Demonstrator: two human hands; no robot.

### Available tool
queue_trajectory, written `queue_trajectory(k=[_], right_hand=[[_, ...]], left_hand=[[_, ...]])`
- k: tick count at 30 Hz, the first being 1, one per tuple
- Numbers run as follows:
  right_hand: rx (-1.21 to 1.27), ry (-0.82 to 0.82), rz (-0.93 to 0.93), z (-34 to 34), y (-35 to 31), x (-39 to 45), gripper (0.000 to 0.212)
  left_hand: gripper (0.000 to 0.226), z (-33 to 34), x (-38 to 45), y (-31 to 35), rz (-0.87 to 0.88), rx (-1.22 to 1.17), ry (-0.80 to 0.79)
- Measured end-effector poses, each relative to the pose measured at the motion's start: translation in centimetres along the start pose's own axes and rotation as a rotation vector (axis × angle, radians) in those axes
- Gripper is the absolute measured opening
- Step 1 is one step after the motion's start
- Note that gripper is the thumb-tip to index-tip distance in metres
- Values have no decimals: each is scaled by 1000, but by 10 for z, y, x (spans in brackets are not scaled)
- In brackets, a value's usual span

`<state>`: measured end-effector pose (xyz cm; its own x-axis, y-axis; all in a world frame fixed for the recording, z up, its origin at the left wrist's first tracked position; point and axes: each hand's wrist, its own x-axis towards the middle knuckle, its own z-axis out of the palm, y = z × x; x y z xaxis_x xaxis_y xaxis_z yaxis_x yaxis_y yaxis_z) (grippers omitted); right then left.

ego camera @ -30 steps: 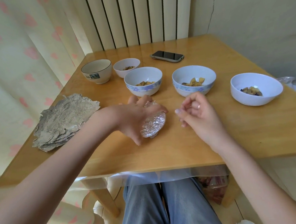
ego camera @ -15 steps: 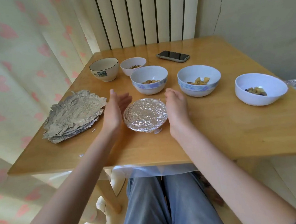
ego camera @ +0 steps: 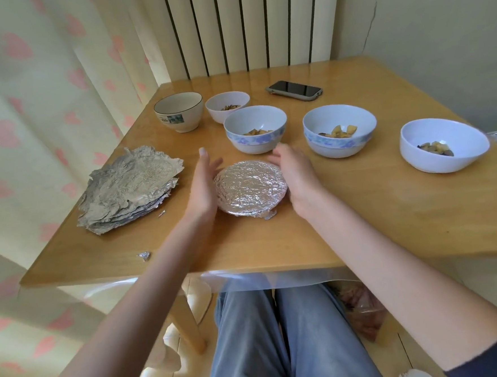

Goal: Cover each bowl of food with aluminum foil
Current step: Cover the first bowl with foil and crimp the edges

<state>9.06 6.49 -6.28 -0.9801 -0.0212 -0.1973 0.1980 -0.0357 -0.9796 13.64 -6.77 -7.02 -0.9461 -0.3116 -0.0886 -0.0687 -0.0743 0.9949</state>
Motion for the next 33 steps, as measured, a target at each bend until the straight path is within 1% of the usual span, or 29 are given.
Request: queue_trajectory(k=[1,2,3,5,6,7,9,11,13,14,16,19,21,24,26,27,29,30,31,33], right_hand=[[-64,50,-83,-11,5,-5,15],[-146,104,-181,-24,10,-15,14],[-234,139,-274,-37,15,-26,14],[-455,115,-416,-54,24,-52,14],[-574,71,-462,-57,28,-62,15],[-682,26,-498,-56,33,-69,18],[-811,-1,-559,-49,40,-79,22],[-818,31,-595,-43,44,-80,22],[-771,55,-579,-43,44,-78,21],[-747,57,-562,-44,44,-77,19],[-689,60,-514,-45,43,-75,16],[-521,57,-415,-44,39,-78,11],[-359,36,-329,-45,35,-80,12],[-66,-91,-134,-40,24,-83,10],[134,-177,-17,-31,18,-83,6],[211,-194,15,-26,17,-83,6],[284,-177,22,-17,16,-80,7],[273,-154,-2,-14,18,-77,7],[224,-126,-51,-12,20,-74,8],[-2,-58,-244,-10,25,-66,12]], left_hand=[[70,-13,-1,3,97,98,-78],[79,-27,-2,7,218,245,-179],[89,-39,-3,13,315,409,-309],[112,-49,-3,30,410,818,-575],[124,-47,0,39,449,1049,-661],[133,-39,1,49,489,1261,-722],[142,-17,8,59,541,1541,-821],[144,3,15,62,537,1702,-910],[139,14,20,62,513,1818,-979],[135,17,23,62,495,1841,-1011],[122,20,27,61,488,1812,-1047],[110,13,29,62,518,1684,-988],[106,2,31,60,465,1506,-933],[104,-19,31,54,407,1234,-850],[105,-26,30,49,395,1158,-804],[105,-27,29,48,395,1139,-792],[106,-28,27,47,389,1108,-788],[106,-27,27,47,385,1101,-788],[106,-27,27,46,384,1099,-789],[105,-27,29,44,397,1094,-791]])
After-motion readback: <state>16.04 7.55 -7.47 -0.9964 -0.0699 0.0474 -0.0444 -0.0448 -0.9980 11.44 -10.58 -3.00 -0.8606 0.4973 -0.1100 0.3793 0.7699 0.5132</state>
